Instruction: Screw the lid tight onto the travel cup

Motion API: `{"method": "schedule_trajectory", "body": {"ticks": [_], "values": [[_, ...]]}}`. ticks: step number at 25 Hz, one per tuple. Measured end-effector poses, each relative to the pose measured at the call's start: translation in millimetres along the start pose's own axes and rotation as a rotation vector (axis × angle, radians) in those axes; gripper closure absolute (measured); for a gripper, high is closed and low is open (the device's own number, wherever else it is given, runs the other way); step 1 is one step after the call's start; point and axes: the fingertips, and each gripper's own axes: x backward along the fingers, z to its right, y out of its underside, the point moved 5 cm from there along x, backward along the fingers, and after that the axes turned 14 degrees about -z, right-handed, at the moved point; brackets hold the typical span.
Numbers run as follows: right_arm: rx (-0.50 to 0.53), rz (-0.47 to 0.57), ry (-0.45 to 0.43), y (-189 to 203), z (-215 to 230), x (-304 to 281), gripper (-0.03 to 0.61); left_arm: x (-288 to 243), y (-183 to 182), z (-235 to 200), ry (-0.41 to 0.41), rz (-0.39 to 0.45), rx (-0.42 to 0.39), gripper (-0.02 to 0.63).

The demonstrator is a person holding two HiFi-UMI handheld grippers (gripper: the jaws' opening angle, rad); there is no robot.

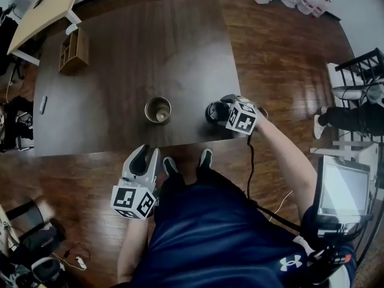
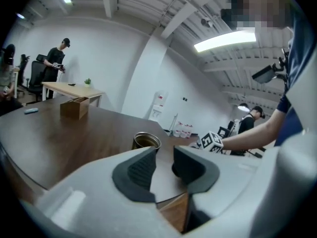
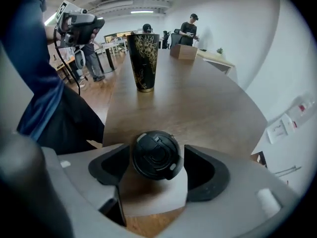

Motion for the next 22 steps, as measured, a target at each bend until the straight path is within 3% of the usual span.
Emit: {"method": "schedule_trajectory", "body": {"ticks": [7,22], "values": [[0.130,-0.074,-0.060,-8.4,7.3,-14.9,0.229,-0.5,8.5,-5.9,-0.045,0.027,0.081,0.505],[0.120,-0.230,-0.103,-17.9,10.2,-29.1,0.241,4.8,26.2,-38.1,-0.011,0.008,0.118,0.512]]}}
